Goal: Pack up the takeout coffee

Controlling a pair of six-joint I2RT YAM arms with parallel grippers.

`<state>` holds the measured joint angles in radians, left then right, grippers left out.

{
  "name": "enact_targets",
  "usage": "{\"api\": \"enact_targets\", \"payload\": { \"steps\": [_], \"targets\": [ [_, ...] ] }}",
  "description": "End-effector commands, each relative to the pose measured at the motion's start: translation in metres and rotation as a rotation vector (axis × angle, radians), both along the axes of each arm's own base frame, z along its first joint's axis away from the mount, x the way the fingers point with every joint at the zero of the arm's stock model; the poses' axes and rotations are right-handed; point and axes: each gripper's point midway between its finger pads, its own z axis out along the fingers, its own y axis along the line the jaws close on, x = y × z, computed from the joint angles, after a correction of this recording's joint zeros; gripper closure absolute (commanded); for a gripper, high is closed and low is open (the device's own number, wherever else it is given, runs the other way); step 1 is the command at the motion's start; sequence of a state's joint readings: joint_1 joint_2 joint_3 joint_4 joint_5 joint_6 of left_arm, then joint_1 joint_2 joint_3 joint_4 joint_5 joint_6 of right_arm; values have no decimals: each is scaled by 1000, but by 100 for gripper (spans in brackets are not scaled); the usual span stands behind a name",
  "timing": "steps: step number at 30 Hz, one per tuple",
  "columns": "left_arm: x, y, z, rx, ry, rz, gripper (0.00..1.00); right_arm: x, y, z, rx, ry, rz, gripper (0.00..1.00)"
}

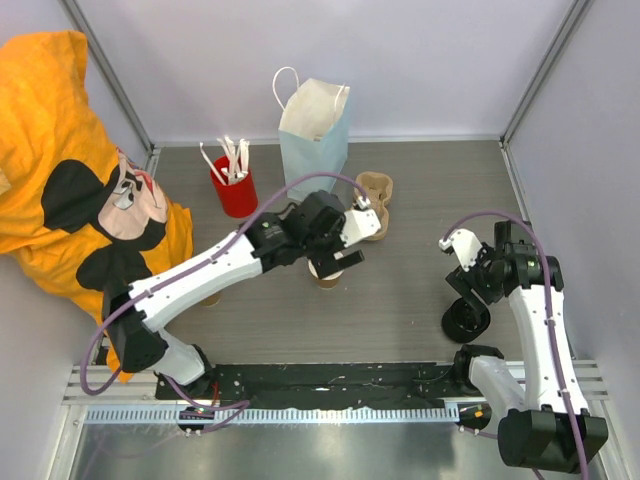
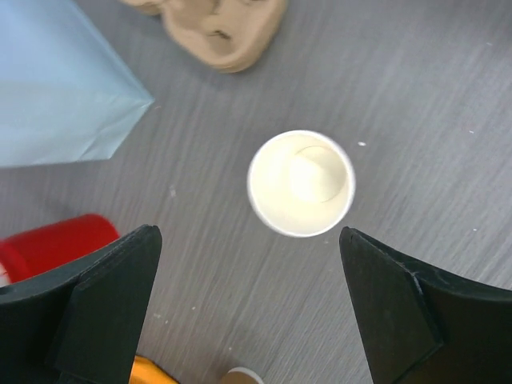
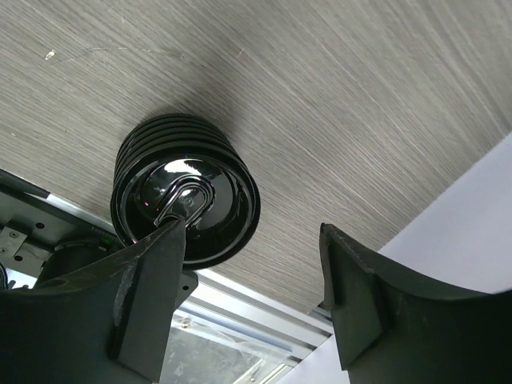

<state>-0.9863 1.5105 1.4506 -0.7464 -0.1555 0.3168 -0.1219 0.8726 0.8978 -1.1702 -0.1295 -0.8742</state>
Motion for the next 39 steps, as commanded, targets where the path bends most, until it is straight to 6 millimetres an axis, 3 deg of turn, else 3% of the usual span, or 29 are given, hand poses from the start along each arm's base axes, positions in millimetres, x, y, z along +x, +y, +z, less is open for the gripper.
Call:
{"api": "enact_targets", "payload": {
  "steps": [1,7,15,22,26,34,39],
  "targets": [
    [9,27,43,-107,-16,65,1,6,0,-11,1,9,18,33],
    [15,53,55,-143,-20,119,1,11,-4,-25,-13,36,15,38],
    [16,58,55,-152,-11,131,0,11,-4,-40,-11,69,26,46],
    [17,59,56,-159,-4,139,0,3,-2,-51,-3,91,40,62],
    [18,58,55,-160,0,138,0,4,-1,-50,1,84,42,68],
    [19,58,53,-160,8,141,0,7,-2,-46,-3,70,38,89],
    [19,57,52,-160,13,140,0,9,-2,-39,-7,46,37,90]
  ]
}}
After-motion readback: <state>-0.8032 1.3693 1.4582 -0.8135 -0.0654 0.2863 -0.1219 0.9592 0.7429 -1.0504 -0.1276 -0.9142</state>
